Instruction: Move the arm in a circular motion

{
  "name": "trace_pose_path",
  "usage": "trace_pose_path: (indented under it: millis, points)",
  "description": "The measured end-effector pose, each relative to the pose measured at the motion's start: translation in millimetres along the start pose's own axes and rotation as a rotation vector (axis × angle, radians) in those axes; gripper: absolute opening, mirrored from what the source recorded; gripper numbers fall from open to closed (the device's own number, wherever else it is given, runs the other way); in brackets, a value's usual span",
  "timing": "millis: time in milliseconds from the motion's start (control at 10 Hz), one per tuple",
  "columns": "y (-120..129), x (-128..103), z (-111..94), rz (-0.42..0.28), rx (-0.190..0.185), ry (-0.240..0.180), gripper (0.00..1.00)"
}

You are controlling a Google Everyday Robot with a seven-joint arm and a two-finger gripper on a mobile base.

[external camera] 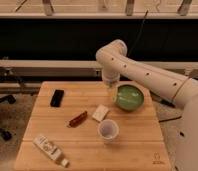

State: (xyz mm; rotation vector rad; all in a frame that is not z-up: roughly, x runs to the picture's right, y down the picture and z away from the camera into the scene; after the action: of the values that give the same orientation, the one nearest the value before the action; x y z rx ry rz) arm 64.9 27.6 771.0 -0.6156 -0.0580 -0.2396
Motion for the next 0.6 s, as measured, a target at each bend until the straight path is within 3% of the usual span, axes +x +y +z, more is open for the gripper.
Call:
trace_pose_path:
  millis: [200, 300, 500, 600]
  points:
    - [11, -16, 4, -0.05, -0.021, -0.024, 0.79]
    - [12, -18, 4, -0.052, -0.022, -0.03, 0.73]
    - [23, -9, 2, 0.021, -0.021, -0.034, 0.58]
    - [34, -13, 0, 0.02, -0.024, -0.045, 0.58]
